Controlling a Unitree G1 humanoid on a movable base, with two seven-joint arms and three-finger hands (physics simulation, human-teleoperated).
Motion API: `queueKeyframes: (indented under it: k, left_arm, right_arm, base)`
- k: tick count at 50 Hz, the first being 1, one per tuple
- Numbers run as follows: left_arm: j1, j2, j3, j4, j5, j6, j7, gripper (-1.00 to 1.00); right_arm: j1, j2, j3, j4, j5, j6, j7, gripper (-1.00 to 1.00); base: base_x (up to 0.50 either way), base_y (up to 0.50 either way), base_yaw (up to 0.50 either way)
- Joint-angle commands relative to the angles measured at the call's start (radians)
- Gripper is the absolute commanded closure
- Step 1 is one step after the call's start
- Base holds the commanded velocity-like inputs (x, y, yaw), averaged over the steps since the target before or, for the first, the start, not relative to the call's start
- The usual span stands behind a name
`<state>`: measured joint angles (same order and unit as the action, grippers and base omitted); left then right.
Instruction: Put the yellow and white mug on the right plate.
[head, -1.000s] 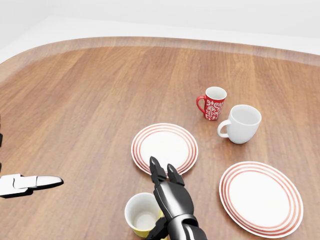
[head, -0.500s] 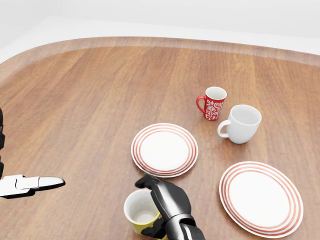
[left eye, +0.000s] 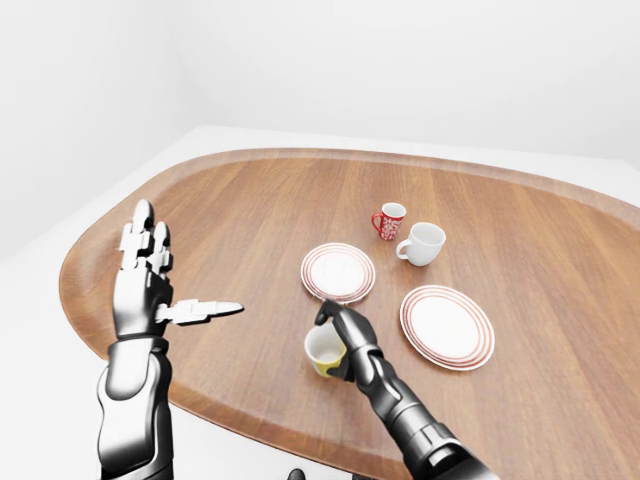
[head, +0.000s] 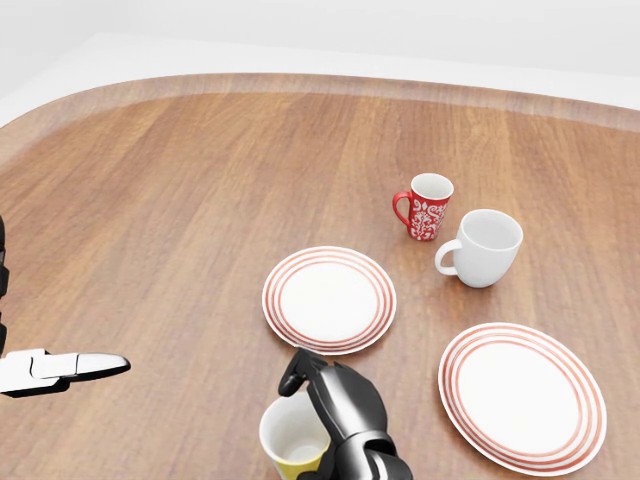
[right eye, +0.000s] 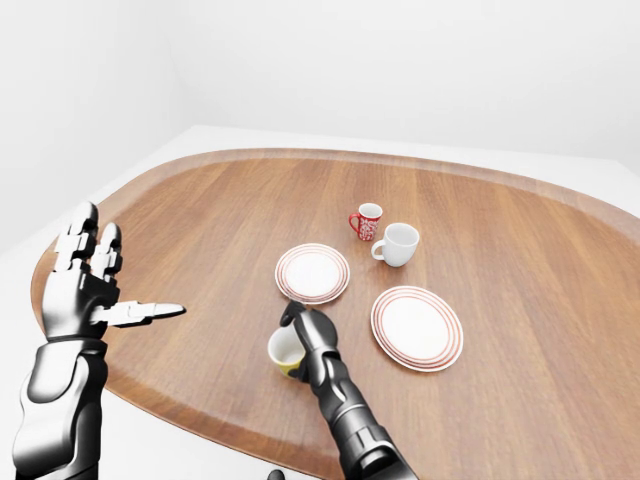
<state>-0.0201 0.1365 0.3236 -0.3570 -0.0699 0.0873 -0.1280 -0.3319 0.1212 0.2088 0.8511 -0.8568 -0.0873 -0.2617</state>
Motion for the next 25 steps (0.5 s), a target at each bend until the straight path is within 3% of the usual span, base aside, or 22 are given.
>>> queueKeyframes:
  k: [1,8,19,25]
  left_arm:
    - [-0.001,0.001,0.000,0.001,0.000,0.000,-0.001,-1.00]
    - [-0.002,0.001,0.000,0.003,0.001,0.000,0.001,-1.00]
    - [-0.002,0.000,-0.002,0.008,0.002,0.000,0.001,-1.00]
    - [-0.001,0.001,-0.001,0.005,0.002,0.000,0.001,-1.00]
  right_arm:
    - [-0.008,-0.007,-0.012,-0.023,0.004,0.000,-0.002,1.00]
    - [-0.009,-0.039,-0.042,-0.189,0.040,0.003,0.096,1.00]
    - [0.004,-0.093,-0.089,-0.495,0.088,0.173,0.265,1.00]
    - [-0.007,-0.119,-0.107,-0.538,0.101,0.175,0.295,1.00]
  base:
    - [0.00,0.00,0.00]
    - [0.00,0.00,0.00]
    - [0.00,0.00,0.00]
    - [0.00,0.00,0.00]
